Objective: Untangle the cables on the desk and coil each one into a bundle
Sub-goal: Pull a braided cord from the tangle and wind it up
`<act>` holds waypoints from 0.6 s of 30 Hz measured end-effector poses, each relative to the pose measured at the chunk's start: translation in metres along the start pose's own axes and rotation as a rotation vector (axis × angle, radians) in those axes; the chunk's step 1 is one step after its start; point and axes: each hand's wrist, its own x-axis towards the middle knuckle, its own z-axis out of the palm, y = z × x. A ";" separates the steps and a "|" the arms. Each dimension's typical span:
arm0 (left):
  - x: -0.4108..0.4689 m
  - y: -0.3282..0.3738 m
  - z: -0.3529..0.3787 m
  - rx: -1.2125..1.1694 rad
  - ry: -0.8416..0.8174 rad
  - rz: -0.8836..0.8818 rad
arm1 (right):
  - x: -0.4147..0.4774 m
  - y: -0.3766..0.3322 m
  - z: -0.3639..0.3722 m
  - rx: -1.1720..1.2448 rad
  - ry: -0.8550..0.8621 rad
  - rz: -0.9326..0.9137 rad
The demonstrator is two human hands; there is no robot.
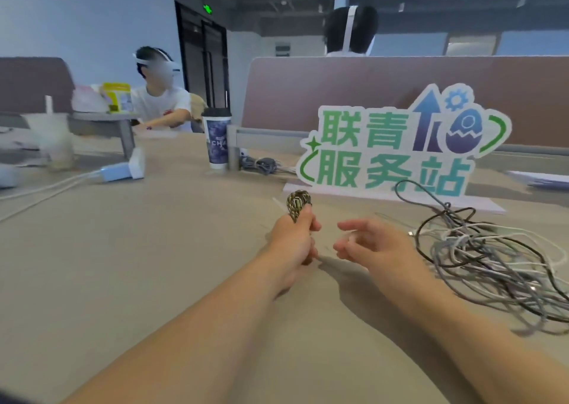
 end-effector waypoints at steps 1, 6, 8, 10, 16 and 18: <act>0.002 0.002 0.001 -0.036 -0.024 0.023 | -0.001 0.002 -0.001 -0.072 0.024 -0.018; -0.004 0.002 0.002 -0.020 -0.189 0.081 | 0.003 0.002 -0.008 0.070 0.292 0.088; -0.010 -0.001 0.005 0.030 -0.242 0.064 | 0.004 -0.001 -0.011 0.417 0.309 0.267; -0.014 0.001 0.010 -0.018 -0.263 0.090 | 0.002 -0.003 -0.014 0.717 0.284 0.395; -0.014 0.004 0.010 -0.005 -0.252 0.081 | -0.001 -0.010 -0.029 0.452 0.343 0.192; -0.013 0.004 0.008 0.007 -0.292 0.072 | -0.003 -0.012 -0.032 0.256 0.380 0.058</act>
